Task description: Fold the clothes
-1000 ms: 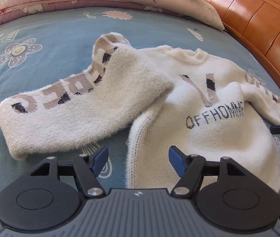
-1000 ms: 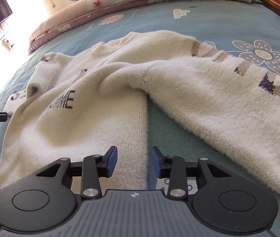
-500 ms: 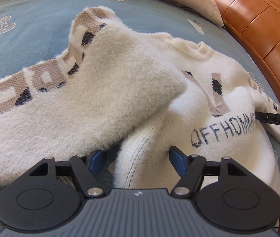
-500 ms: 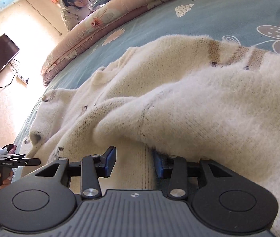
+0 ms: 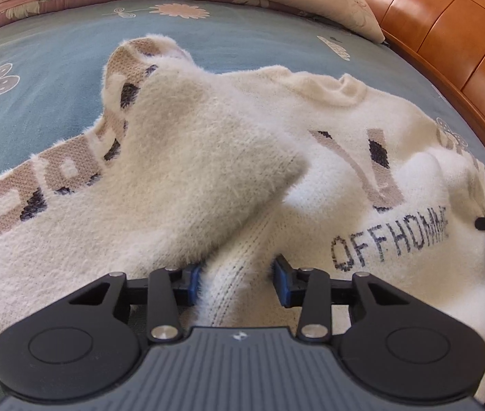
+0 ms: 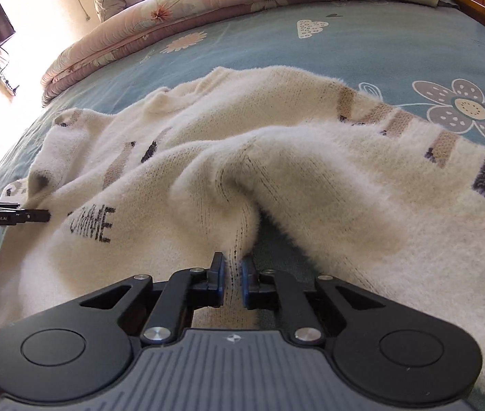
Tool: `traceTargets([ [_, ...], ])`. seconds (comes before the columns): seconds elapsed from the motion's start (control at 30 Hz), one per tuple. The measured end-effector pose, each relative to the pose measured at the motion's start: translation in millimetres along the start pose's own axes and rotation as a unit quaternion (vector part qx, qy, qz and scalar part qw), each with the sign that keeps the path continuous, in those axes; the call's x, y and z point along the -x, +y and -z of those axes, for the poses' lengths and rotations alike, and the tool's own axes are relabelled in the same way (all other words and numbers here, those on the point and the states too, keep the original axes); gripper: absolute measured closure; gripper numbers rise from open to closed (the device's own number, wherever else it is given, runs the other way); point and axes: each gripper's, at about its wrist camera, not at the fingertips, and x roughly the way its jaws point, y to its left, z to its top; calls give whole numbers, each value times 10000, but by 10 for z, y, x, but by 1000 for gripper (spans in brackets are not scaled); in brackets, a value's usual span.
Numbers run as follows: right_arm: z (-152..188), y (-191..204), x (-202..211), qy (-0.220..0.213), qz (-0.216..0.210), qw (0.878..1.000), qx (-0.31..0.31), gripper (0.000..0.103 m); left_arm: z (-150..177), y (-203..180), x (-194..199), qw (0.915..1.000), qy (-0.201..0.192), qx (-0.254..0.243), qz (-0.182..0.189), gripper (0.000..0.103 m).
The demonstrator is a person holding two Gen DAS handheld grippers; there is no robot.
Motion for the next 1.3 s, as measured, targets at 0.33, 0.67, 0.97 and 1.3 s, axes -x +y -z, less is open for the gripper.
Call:
traceTargets([
  [0.33, 41, 52, 11, -182, 138, 9994, -258, 69, -42, 14, 56, 9999, 39, 156, 6, 67],
  [0.67, -107, -135, -281, -276, -483, 9971, -514, 64, 142, 244, 104, 9960, 190, 658, 575, 64],
  [0.97, -132, -45, -290, -363, 2, 9989, -307, 90, 5, 131, 169, 9999, 123, -30, -64, 85],
  [1.3, -23, -114, -130, -325, 196, 9976, -588, 69, 346, 300, 353, 9984, 258, 497, 100, 62],
])
